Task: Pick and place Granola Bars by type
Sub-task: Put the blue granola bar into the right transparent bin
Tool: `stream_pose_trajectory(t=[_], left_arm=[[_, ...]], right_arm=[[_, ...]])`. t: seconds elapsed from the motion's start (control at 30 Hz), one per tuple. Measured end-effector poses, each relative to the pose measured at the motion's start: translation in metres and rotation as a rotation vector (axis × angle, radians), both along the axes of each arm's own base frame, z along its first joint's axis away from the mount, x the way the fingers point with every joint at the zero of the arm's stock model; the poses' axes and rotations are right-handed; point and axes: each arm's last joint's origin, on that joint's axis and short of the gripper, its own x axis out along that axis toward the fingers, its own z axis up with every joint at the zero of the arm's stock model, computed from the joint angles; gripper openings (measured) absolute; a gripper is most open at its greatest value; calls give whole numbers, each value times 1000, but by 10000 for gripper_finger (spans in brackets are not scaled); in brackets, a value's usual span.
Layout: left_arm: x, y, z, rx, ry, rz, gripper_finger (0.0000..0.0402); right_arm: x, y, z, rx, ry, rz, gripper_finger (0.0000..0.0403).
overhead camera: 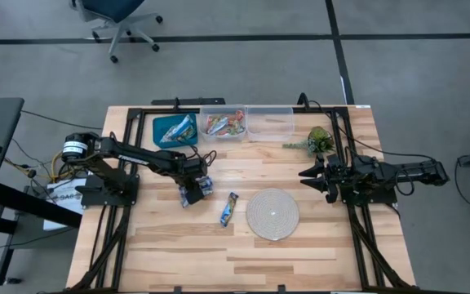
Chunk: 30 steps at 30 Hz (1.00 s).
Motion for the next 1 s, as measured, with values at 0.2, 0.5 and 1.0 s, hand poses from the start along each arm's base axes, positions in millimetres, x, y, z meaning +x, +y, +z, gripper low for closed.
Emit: stream_pose_trajectory(t=[0.2,0.5,1.0], left_arm=[[3,0,1,-1,-34,0,60],[15,8,16,5,-97,23,51],[27,17,31,26,-161,55,51]], right_arm=[[0,0,0,0,-1,0,144],[0,0,0,0,0,0,142],[0,0,0,0,-1,0,143]])
